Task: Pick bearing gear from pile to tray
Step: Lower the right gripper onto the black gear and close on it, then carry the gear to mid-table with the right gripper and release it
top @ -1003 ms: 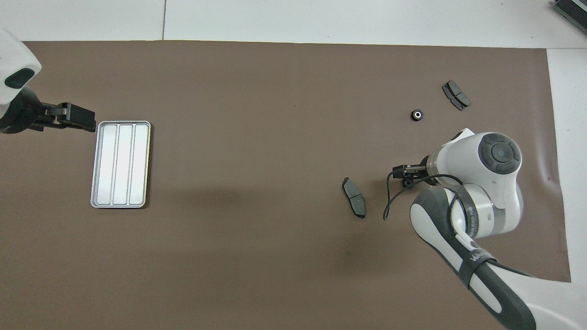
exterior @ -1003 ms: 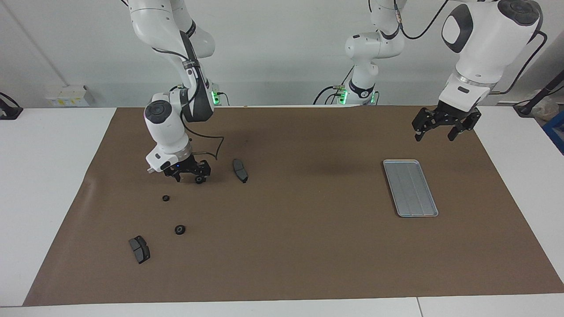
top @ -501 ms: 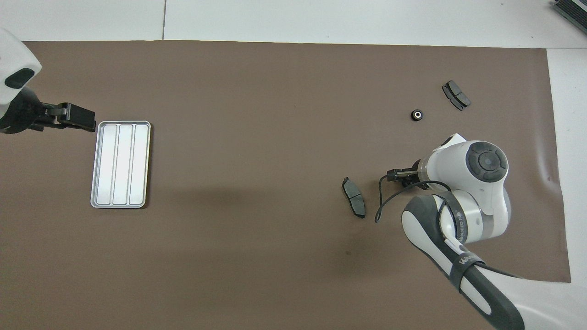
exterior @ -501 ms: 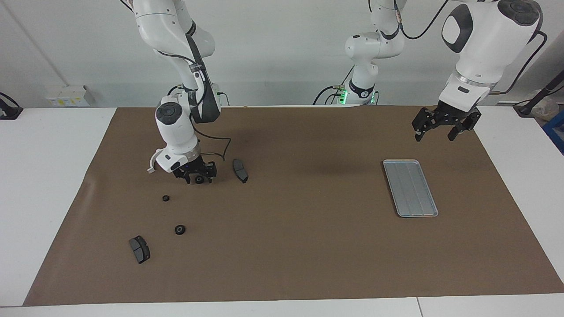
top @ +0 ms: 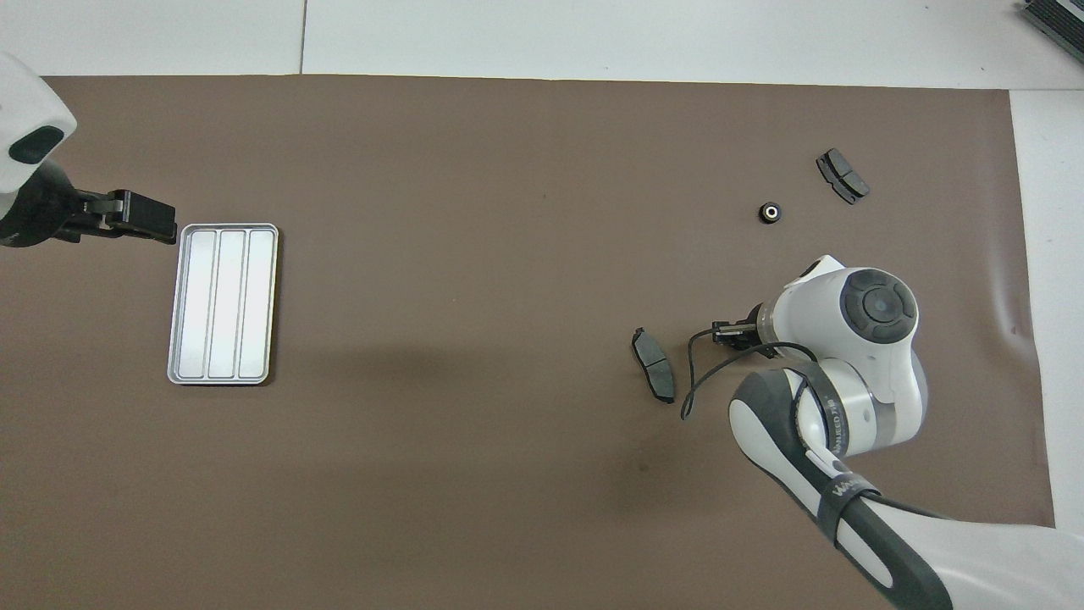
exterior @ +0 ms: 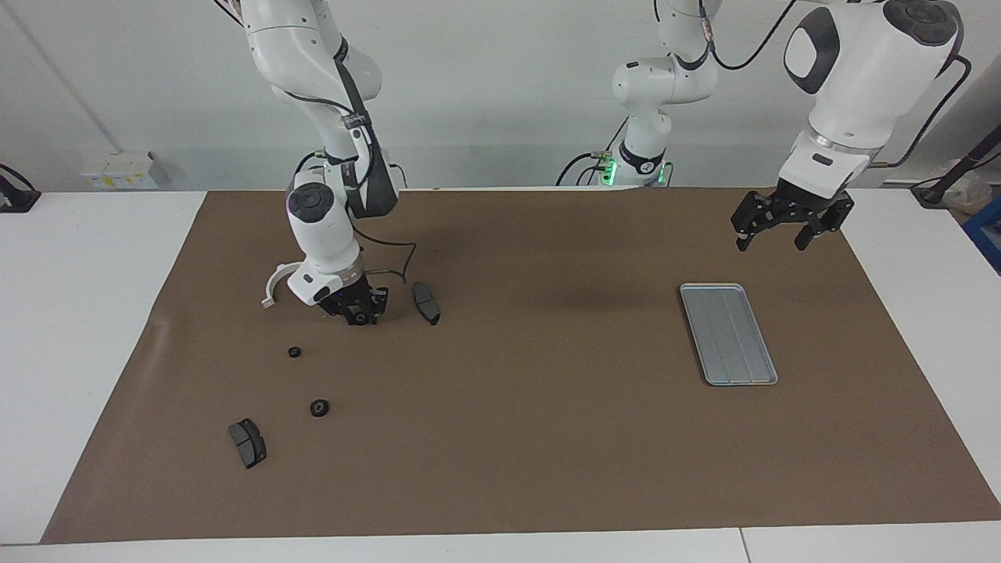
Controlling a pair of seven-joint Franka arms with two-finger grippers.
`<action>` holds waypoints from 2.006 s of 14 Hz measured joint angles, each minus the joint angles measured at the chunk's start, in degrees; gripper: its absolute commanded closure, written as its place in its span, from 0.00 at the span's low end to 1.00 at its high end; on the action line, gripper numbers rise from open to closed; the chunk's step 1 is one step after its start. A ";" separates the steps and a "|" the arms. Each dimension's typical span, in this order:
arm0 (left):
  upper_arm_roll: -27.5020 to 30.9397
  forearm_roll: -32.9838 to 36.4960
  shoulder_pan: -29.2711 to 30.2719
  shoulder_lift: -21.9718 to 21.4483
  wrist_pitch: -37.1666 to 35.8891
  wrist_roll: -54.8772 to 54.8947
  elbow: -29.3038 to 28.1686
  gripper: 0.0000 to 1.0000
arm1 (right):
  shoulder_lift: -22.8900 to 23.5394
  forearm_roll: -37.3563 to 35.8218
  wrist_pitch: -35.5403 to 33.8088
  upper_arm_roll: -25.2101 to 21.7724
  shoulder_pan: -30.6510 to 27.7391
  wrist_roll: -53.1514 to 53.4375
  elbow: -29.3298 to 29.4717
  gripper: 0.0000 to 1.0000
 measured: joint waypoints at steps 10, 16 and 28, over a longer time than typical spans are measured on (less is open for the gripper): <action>0.00 0.00 0.00 0.00 0.00 0.00 -0.01 0.00 | -0.04 0.02 -3.88 0.20 3.45 9.80 6.16 1.00; 0.00 0.00 0.00 0.00 0.00 0.00 -0.01 0.00 | 4.34 0.02 -4.07 0.59 13.94 30.35 15.10 1.00; 0.00 0.00 0.00 0.00 0.00 0.00 -0.01 0.00 | 25.71 -2.70 -6.15 0.48 27.90 57.31 41.63 0.90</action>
